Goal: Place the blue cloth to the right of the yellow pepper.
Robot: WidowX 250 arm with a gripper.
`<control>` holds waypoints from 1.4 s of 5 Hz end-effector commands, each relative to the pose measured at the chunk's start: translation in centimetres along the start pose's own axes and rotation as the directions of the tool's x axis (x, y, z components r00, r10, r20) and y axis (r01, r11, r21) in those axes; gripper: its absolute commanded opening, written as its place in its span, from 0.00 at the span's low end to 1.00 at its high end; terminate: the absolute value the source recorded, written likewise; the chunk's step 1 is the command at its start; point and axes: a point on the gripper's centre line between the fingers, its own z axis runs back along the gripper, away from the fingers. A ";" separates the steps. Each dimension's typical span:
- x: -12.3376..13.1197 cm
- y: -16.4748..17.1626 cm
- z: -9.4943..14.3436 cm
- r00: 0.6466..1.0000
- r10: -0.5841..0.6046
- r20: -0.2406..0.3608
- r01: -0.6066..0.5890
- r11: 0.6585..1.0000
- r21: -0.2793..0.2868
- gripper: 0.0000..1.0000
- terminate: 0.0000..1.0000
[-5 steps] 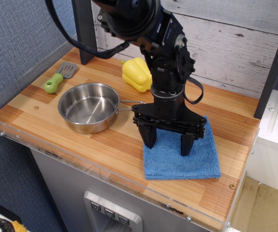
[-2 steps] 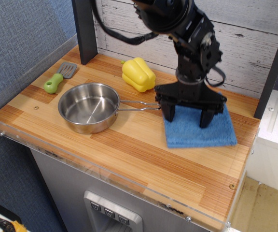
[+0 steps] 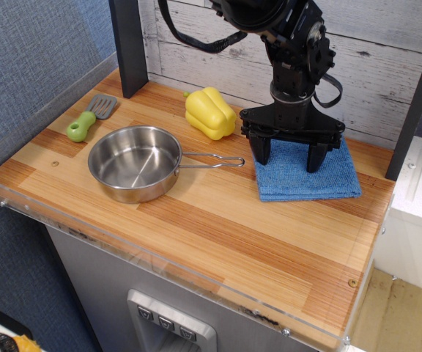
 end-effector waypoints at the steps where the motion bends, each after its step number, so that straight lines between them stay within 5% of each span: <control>1: 0.1 -1.2 8.1 0.996 0.005 0.091 0.005 0.994 -0.105 1.00 0.00; 2: 0.1 -1.0 9.1 0.996 0.020 0.090 -0.012 0.996 -0.089 1.00 0.00; 4: 1.0 1.2 8.6 0.996 0.088 -0.001 -0.088 0.996 0.001 1.00 0.00; 6: 0.9 1.9 8.9 0.995 0.098 -0.035 -0.098 0.995 -0.007 1.00 0.00; 7: 0.9 1.9 8.9 0.995 0.098 -0.035 -0.098 0.995 -0.007 1.00 1.00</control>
